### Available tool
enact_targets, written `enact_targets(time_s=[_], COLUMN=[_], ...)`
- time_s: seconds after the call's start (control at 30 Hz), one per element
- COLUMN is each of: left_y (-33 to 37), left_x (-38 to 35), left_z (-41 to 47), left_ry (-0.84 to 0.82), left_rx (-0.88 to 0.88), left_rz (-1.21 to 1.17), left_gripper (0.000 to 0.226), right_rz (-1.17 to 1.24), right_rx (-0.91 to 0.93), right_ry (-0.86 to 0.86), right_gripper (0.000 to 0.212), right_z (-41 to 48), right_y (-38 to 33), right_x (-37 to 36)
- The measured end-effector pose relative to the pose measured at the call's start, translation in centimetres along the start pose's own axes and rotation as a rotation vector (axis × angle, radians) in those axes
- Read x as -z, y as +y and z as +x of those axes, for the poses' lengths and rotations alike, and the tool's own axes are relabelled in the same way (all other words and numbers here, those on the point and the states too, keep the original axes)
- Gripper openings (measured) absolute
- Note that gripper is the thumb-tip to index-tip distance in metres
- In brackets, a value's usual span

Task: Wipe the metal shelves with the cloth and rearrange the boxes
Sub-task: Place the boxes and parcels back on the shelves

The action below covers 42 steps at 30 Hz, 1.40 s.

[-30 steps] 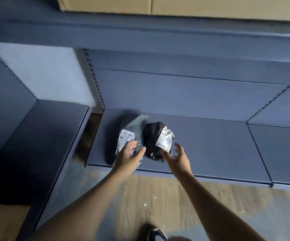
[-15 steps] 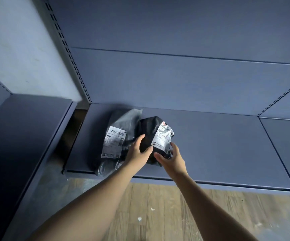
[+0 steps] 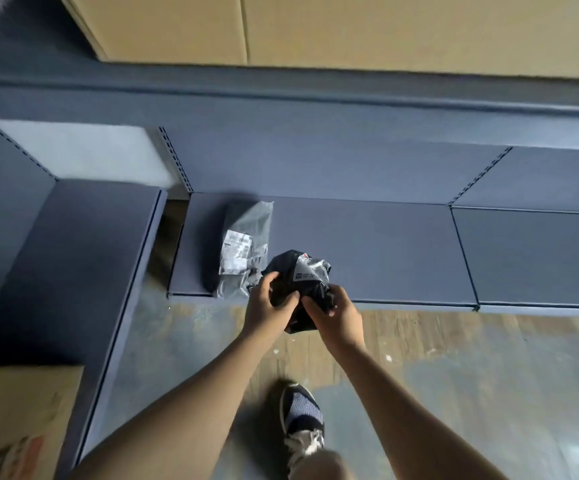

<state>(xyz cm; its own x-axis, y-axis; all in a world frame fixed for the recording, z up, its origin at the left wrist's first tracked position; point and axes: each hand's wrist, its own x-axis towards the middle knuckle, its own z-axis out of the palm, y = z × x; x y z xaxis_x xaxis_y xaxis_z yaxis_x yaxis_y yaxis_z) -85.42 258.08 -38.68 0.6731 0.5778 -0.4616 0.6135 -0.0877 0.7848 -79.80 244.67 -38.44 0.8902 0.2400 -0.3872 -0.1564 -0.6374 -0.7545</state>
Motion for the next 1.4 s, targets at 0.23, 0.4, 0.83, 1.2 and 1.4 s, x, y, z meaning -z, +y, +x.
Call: enact_targets(time_s=[0.23, 0.4, 0.83, 1.2, 1.4], left_y=[10.9, 18.0, 37.1, 56.2, 61.9], left_x=[9.4, 14.4, 20.4, 28.6, 31.3], left_z=[-19.3, -28.4, -43.2, -52.2, -52.4], left_ry=[-0.008, 0.064, 0.26, 0.383, 0.434], left_rx=[-0.04, -0.118, -0.44, -0.857, -0.973], left_rz=[-0.033, -0.064, -0.116, -0.208, -0.199], left_gripper=[0.052, 0.053, 0.054, 0.053, 0.051], right_rz=[0.033, 0.066, 0.155, 0.261, 0.216], right_rx=[-0.001, 0.069, 0.455, 0.854, 0.924], right_ry=[0.027, 0.045, 0.138, 0.285, 0.375], right_gripper=[0.029, 0.037, 0.049, 0.032, 0.041], right_z=[-19.1, -27.6, -37.9, -43.4, -42.5], right_y=[-11.8, -19.4, -33.8, -50.5, -55.8], right_x=[10.8, 17.0, 32.7, 46.0, 48.6])
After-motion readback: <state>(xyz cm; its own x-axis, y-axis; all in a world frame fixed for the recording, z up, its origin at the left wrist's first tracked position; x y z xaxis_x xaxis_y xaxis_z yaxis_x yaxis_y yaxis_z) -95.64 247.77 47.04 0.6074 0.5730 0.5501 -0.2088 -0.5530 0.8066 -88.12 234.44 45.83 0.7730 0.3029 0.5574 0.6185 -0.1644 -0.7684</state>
